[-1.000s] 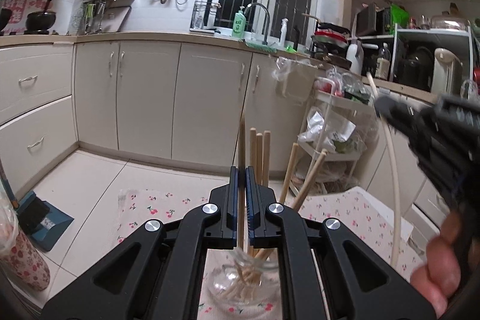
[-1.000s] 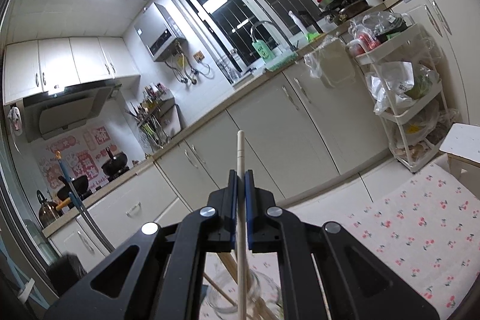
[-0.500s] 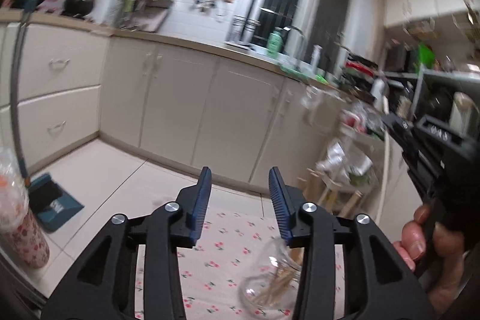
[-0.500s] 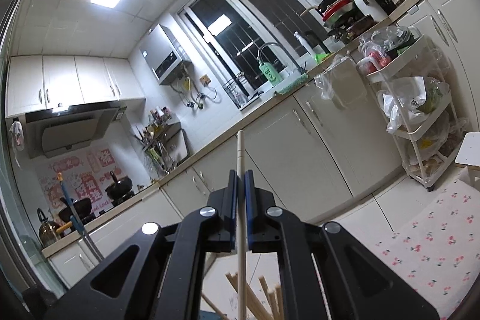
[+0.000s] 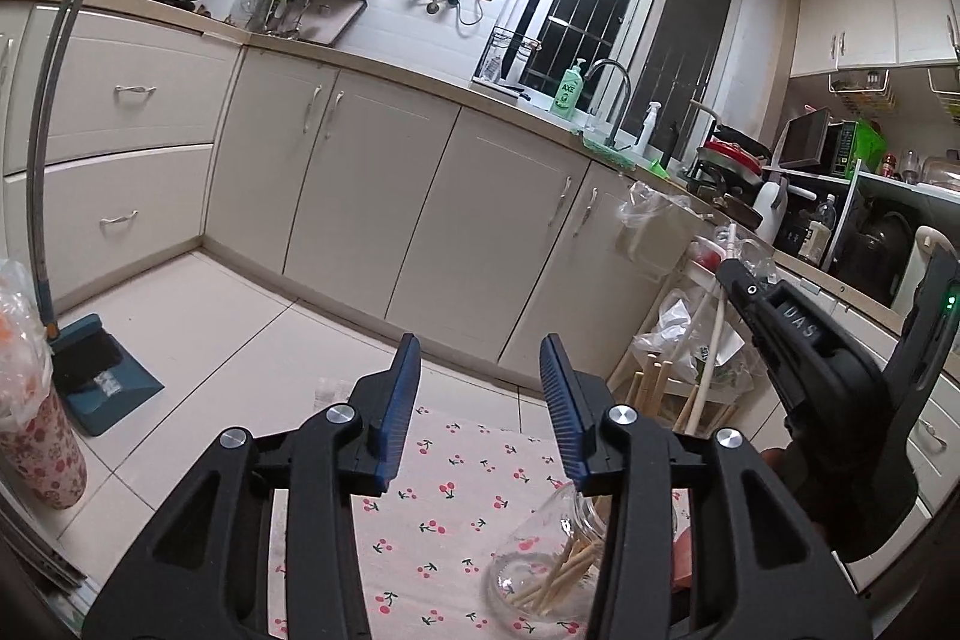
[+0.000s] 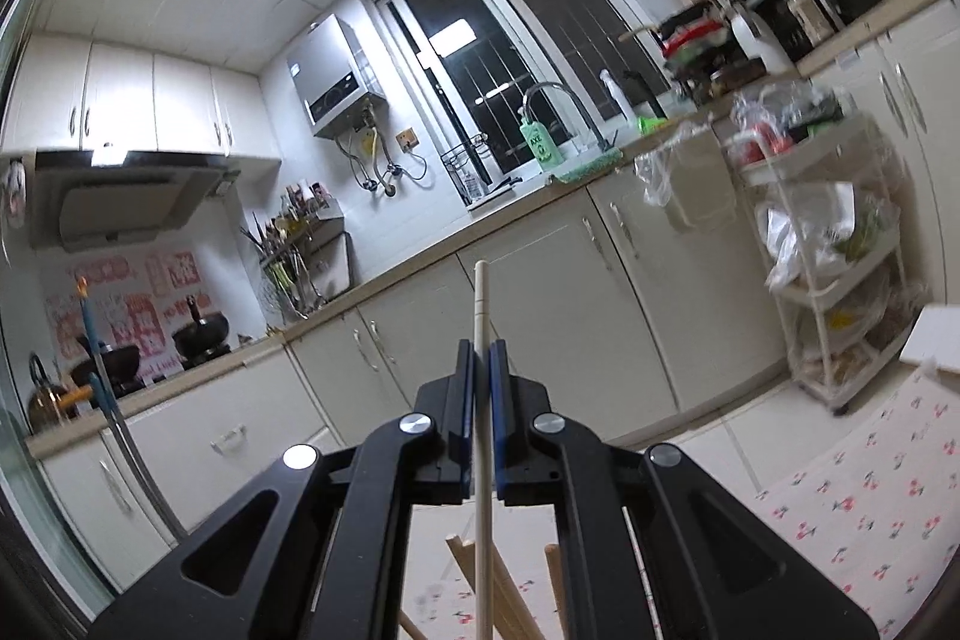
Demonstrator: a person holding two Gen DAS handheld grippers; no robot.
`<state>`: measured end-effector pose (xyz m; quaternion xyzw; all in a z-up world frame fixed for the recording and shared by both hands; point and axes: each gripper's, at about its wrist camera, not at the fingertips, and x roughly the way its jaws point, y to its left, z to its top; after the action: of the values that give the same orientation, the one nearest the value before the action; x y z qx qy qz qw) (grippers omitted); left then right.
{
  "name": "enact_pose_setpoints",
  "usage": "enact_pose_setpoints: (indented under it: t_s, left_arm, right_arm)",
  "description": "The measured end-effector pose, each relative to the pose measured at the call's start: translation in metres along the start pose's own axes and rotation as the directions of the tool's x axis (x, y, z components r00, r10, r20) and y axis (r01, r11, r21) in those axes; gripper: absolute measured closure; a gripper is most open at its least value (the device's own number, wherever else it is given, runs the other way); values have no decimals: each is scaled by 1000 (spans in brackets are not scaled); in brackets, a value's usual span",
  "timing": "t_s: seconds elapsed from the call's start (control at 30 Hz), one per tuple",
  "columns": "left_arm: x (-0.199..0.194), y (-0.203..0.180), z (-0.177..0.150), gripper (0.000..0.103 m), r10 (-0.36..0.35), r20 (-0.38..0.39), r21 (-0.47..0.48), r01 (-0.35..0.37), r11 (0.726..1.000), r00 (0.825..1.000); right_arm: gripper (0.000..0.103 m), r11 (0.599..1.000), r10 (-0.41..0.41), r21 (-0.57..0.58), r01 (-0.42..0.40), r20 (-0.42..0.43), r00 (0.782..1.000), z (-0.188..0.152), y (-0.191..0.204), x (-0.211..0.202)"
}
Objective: Organize utensils
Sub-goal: 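Open the right gripper above the jar mouth to drop its chopstick, then move both open grippers back down to the last loose chopsticks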
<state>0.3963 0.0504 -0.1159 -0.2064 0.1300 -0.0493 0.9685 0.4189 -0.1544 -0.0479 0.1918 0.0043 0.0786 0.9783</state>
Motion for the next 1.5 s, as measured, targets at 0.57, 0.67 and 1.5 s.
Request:
enact_pose_setpoints:
  t_s: [0.57,0.67,1.5]
  left_arm:
    - [4,3,-3,57,19,-20,-8,-19,1000,1000]
    - [4,3,-3,57,21,-23,-9,-21,1000,1000]
    - [-36,-30,-86,40,13,-326,88,17,996,945]
  right_arm:
    - [97,995,-16,-103,9,-68,998,-33,2,-14]
    - [97,992,-19,-126,8,-86,996,-38,1,-19]
    - [58,963,-265,-208,169,-640,722,-81,-110,-113]
